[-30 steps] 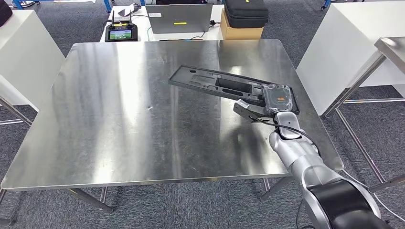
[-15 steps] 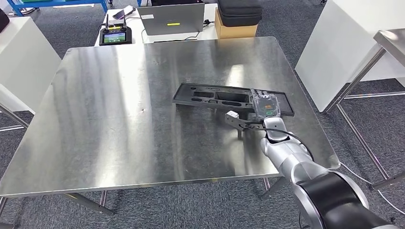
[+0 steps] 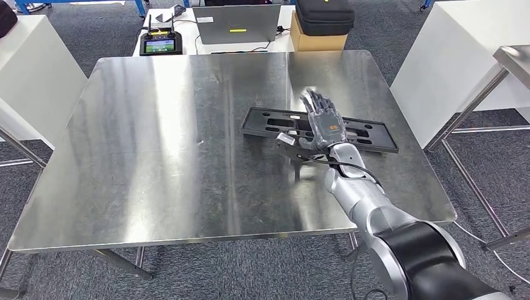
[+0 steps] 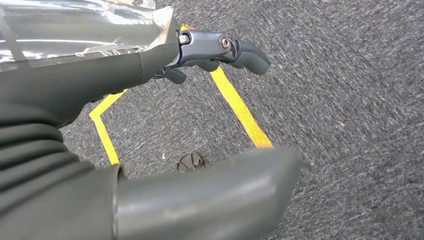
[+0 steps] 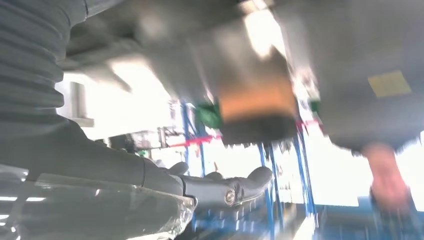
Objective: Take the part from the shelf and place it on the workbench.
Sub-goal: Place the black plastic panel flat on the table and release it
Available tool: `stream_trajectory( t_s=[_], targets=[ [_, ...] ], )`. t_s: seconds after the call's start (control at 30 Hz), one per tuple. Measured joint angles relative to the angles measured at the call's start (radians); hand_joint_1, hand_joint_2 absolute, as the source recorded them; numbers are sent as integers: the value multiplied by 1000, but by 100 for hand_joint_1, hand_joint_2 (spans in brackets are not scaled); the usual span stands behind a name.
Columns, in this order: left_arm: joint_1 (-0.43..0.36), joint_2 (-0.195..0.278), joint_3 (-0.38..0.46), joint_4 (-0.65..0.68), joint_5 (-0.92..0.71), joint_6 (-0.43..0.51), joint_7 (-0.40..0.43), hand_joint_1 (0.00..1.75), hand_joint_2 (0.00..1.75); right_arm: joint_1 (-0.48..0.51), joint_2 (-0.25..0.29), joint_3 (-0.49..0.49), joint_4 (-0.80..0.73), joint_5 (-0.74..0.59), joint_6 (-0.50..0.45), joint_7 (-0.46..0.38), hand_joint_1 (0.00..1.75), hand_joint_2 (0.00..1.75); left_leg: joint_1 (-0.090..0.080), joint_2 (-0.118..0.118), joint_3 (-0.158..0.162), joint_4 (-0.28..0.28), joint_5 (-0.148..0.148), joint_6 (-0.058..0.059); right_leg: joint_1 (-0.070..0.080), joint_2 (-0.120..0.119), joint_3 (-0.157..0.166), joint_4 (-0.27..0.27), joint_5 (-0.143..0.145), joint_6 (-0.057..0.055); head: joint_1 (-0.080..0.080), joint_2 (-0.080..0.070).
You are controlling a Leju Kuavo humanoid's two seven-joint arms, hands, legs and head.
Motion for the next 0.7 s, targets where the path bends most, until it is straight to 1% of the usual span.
stream_trajectory(
  t_s=[0.07, 0.17, 0.2, 0.23, 0.33, 0.43, 0.53, 0.63, 0.67, 0.7],
  targets=[
    [0, -3, 5, 0, 6, 5, -7, 0, 0, 18, 20, -48, -72, -48, -36, -106, 0, 175, 0, -1, 0, 0, 1, 2, 0, -1, 1, -2, 1, 1, 0, 0],
    [0, -8, 14, 0, 17, 11, -17, 0, 0, 81, 80, -180, -263, -142, -47, -345, 0, 175, -1, -1, 0, 0, 1, 4, -1, -1, 1, -3, 2, 3, 0, 0],
    [-1, -9, 16, 0, 19, 12, -19, 0, 0, 99, 102, -225, -319, -163, -47, -396, 0, 175, -1, -2, 0, 0, 1, 4, -1, -2, 1, -3, 2, 4, 0, 0],
    [-2, -10, 17, 0, 19, 13, -20, 0, 0, 115, 121, -260, -364, -174, -47, -421, 0, 175, -1, -2, 0, 0, 1, 5, -1, -3, 1, -3, 2, 5, 0, 0],
    [-3, -13, 21, 0, 19, 14, -21, 0, 0, 150, 157, -331, -466, -184, -47, -438, 0, 175, -1, -4, -1, 0, 2, 6, -1, -6, 2, -3, 1, 8, 0, 0],
    [-3, -13, 25, 0, 19, 16, -21, 0, 0, 173, 175, -372, -534, -206, -47, -443, 0, 175, -1, -3, 0, 0, 2, 6, -1, -5, 1, -3, 1, 9, 0, 0],
    [-4, -13, 26, 0, 19, 17, -21, 0, 0, 189, 179, -382, -571, -246, -47, -447, 0, 175, -1, -2, 0, 0, 2, 6, -1, -4, 1, -3, 1, 9, 0, 0],
    [-4, -13, 26, 0, 19, 18, -21, 0, 0, 191, 179, -382, -574, -250, -47, -448, 0, 175, -1, -2, 0, 0, 2, 6, -1, -4, 1, -3, 1, 9, 0, 0],
    [-4, -14, 26, 0, 19, 18, -22, 0, 0, 199, 180, -381, -588, -264, -47, -449, 0, 175, -1, -3, 0, 0, 2, 6, -1, -4, 2, -3, 1, 9, 0, 0],
    [-4, -14, 27, 0, 22, 21, -23, 0, 0, 226, 183, -371, -643, -314, -47, -452, 0, 175, -1, -3, 0, 0, 2, 6, -1, -5, 2, -3, 1, 9, 0, 0]
  ],
)
